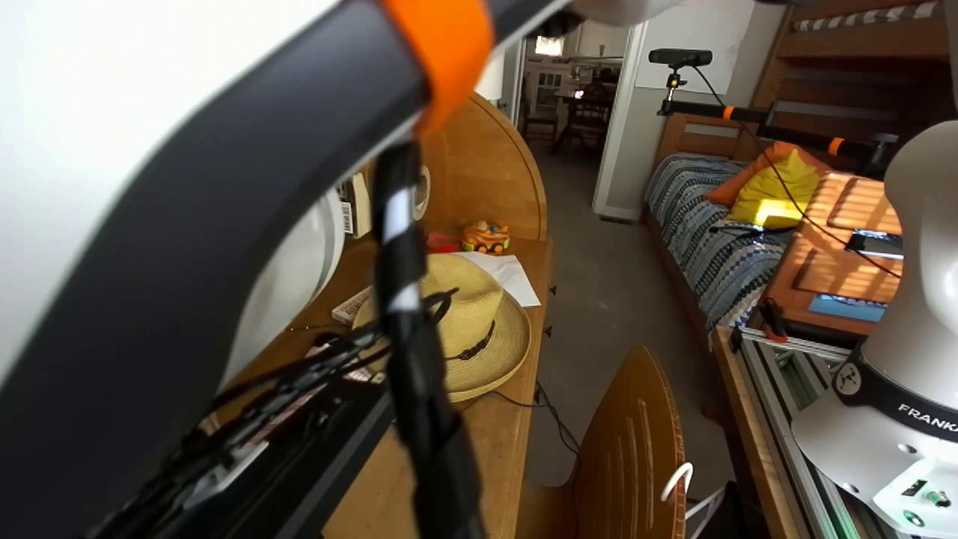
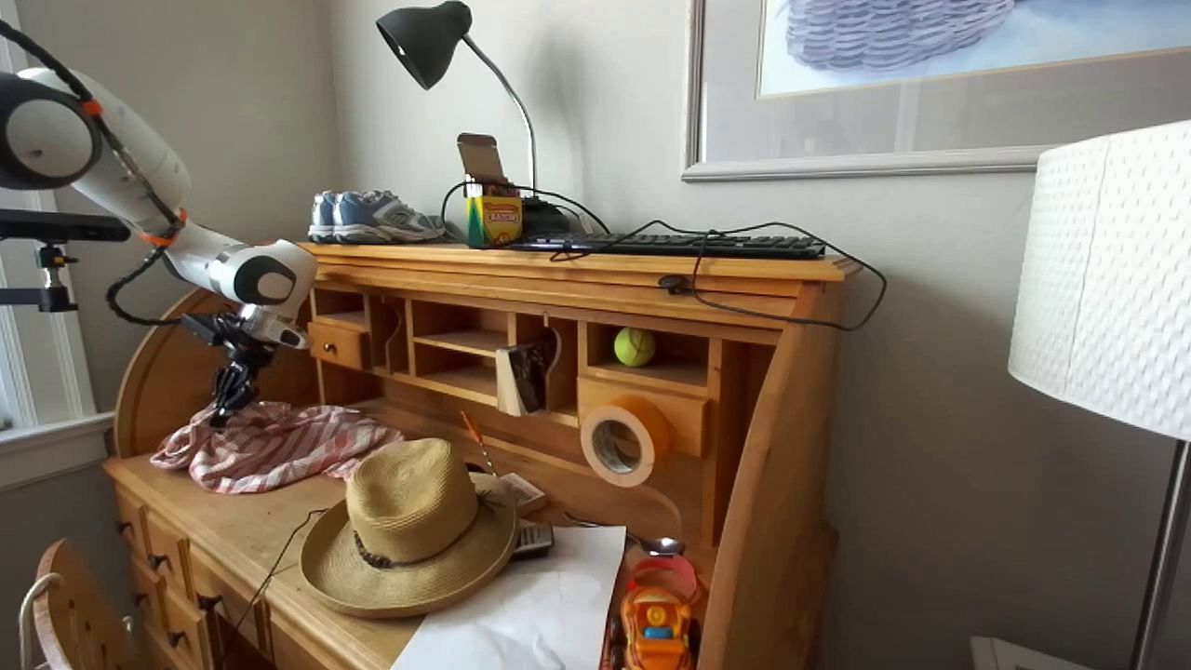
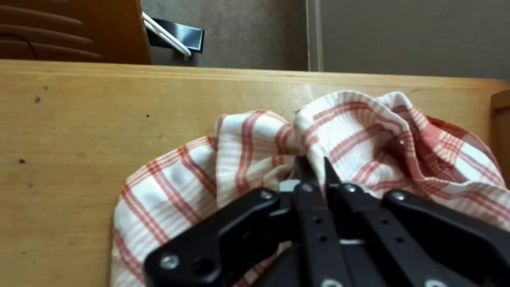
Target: Put the towel on the top of the dresser
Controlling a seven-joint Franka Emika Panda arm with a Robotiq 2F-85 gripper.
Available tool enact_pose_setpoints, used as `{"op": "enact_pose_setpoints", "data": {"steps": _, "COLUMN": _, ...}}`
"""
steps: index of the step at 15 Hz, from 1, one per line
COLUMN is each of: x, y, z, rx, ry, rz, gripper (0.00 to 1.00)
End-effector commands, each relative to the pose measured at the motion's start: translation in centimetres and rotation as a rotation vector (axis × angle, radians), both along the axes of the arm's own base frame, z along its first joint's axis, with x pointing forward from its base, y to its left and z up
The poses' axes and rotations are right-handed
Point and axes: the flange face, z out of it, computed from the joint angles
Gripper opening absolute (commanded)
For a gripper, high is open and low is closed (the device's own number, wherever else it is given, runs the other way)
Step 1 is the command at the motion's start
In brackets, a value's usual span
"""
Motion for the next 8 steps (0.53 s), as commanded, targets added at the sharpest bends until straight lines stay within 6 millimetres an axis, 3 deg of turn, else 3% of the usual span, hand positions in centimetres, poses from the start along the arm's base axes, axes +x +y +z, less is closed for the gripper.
{"op": "enact_pose_setpoints", "data": {"steps": 1, "x": -2.1, "y": -3.7, "z": 4.0, "rx": -0.066, "ry": -0.094, "rz": -0.159, "gripper": 0.01}}
{"op": "enact_pose_setpoints", "data": {"steps": 5, "x": -3.9, "y": -7.9, "z": 7.4, "rx": -0.117, "ry": -0.165, "rz": -0.348, "gripper": 0.01}}
{"op": "enact_pose_setpoints", "data": {"steps": 8, "x": -6.0, "y": -11.0, "z": 7.9, "rx": -0.16, "ry": -0.207, "rz": -0.488, "gripper": 0.01}}
